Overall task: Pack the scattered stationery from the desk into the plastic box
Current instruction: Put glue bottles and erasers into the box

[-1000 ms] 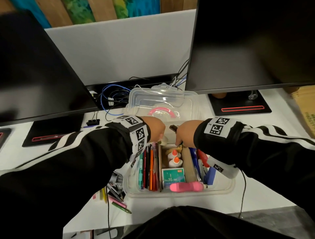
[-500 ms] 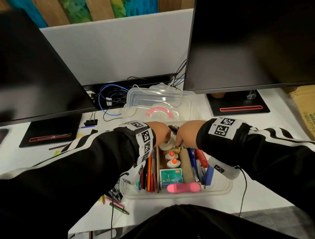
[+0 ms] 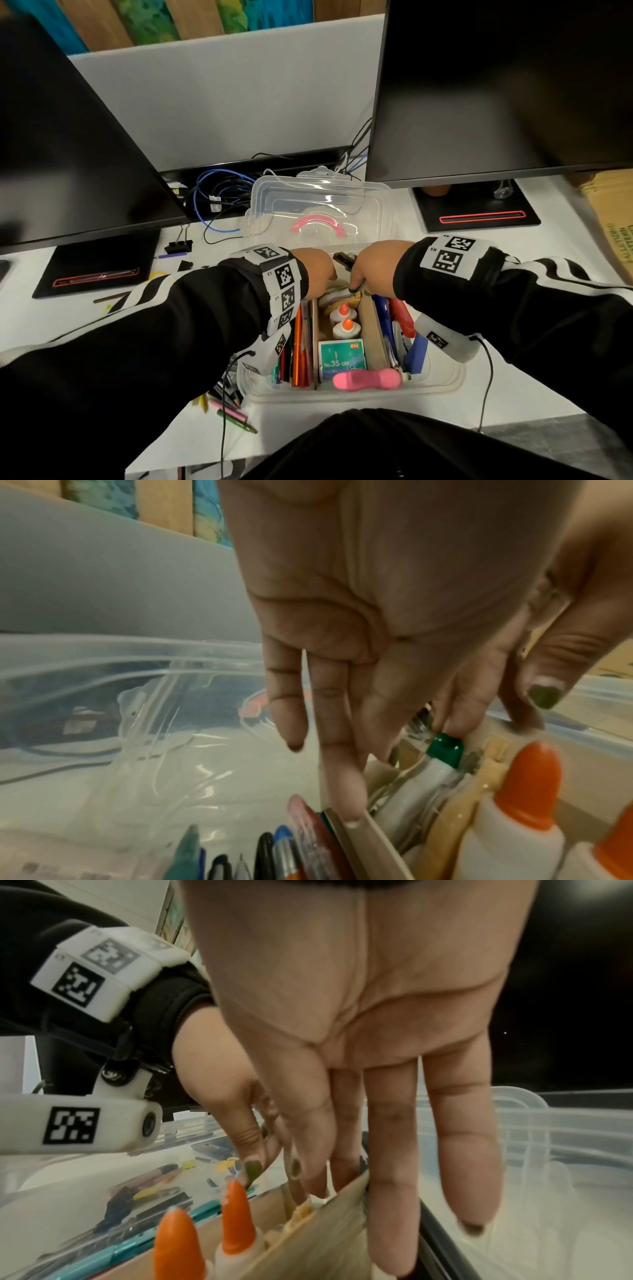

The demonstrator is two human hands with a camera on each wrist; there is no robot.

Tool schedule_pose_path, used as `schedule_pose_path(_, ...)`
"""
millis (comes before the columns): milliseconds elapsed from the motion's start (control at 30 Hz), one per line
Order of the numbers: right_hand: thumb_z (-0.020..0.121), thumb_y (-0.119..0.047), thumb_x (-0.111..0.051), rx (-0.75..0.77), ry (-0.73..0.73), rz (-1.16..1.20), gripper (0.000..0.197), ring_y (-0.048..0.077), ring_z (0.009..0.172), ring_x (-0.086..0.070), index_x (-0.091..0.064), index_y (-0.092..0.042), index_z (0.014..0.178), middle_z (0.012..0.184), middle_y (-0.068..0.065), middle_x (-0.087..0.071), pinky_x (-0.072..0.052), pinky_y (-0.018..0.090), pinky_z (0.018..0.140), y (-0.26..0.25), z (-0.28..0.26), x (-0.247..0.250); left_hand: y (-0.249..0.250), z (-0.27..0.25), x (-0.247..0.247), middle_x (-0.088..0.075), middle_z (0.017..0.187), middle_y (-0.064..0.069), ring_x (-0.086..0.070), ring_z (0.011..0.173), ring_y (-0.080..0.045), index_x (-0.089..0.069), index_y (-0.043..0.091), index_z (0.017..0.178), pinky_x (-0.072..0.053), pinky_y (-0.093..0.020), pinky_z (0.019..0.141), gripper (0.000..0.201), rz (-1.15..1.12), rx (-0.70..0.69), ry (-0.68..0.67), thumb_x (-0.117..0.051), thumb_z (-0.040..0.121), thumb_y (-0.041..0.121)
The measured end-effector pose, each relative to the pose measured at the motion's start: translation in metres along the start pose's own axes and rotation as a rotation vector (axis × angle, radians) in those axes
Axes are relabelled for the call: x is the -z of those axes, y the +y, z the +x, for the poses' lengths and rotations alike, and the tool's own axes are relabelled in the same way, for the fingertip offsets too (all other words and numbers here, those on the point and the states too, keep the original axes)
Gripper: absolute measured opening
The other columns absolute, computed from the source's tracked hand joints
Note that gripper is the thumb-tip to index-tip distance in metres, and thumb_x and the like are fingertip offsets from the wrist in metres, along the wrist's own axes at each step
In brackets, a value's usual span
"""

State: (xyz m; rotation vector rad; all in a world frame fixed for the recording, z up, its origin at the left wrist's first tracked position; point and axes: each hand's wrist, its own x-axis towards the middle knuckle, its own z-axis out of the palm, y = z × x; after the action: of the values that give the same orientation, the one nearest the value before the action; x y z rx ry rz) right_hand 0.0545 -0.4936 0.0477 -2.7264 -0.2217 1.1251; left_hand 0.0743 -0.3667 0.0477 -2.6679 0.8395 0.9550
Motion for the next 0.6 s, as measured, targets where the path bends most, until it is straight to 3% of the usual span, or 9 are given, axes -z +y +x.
schedule_pose_path(167,0.096,-0.014,-0.047,0.044,0.039,-0.085,0.039,0.026,0.123,-0.048,-0.049,-0.006,0.134,0.132,0.011,-0.052,-0.037,0.029,0.099,0.001,-0.002,-0.001,0.0,-0.01,0.005,-0.054,0.133,-0.004,-0.051,0.12,-0.019,-0.038,0.018,0.143,-0.037,-0.023,0.095,0.048,-0.055,-0.026,0.008,-0.037,0.097,0.006)
schedule_pose_path(267,0.09,-0.017,-0.054,0.075,0.089,-0.141,0.034,0.025,0.111,-0.059,-0.06,-0.016,0.124,0.119,0.006,-0.063,-0.045,0.029,0.08,-0.001,-0.008,0.006,-0.002,-0.011,0.004,-0.052,0.136,-0.003,-0.048,0.123,-0.02,-0.037,0.019,0.143,-0.036,-0.024,0.097,0.048,-0.079,-0.023,0.002,-0.038,0.097,0.006)
schedule_pose_path(333,0.088,-0.018,-0.055,0.09,0.108,-0.177,0.032,0.025,0.107,-0.062,-0.063,-0.019,0.119,0.114,0.005,-0.065,-0.045,0.028,0.075,-0.001,-0.011,0.008,-0.005,-0.008,0.004,-0.048,0.14,-0.004,-0.046,0.126,-0.021,-0.039,0.017,0.142,-0.035,-0.026,0.101,0.045,-0.118,-0.012,-0.014,-0.038,0.098,0.008)
schedule_pose_path(400,0.09,-0.017,-0.055,0.074,0.125,-0.204,0.033,0.025,0.11,-0.06,-0.061,-0.017,0.122,0.118,0.006,-0.063,-0.045,0.029,0.08,-0.003,-0.008,0.008,-0.008,-0.007,0.008,-0.048,0.14,-0.006,-0.048,0.124,-0.022,-0.043,0.014,0.14,-0.035,-0.026,0.101,0.04,-0.151,0.002,-0.025,-0.038,0.1,0.011)
schedule_pose_path(500,0.096,-0.016,-0.048,0.063,0.127,-0.298,0.038,0.026,0.124,-0.048,-0.051,-0.01,0.133,0.133,0.008,-0.052,-0.036,0.033,0.104,-0.011,-0.003,0.01,-0.015,-0.009,0.016,-0.049,0.139,-0.004,-0.056,0.115,-0.02,-0.046,0.014,0.138,-0.037,-0.023,0.096,0.039,-0.152,-0.01,-0.044,-0.04,0.099,0.012)
schedule_pose_path(600,0.097,-0.019,-0.046,0.081,0.153,-0.365,0.036,0.023,0.122,-0.05,-0.054,-0.011,0.131,0.132,0.006,-0.054,-0.034,0.03,0.105,-0.022,-0.009,0.019,-0.023,-0.019,0.024,-0.061,0.126,-0.004,-0.066,0.099,-0.019,-0.052,0.012,0.132,-0.044,-0.027,0.093,0.036,-0.177,-0.031,-0.064,-0.044,0.097,0.014)
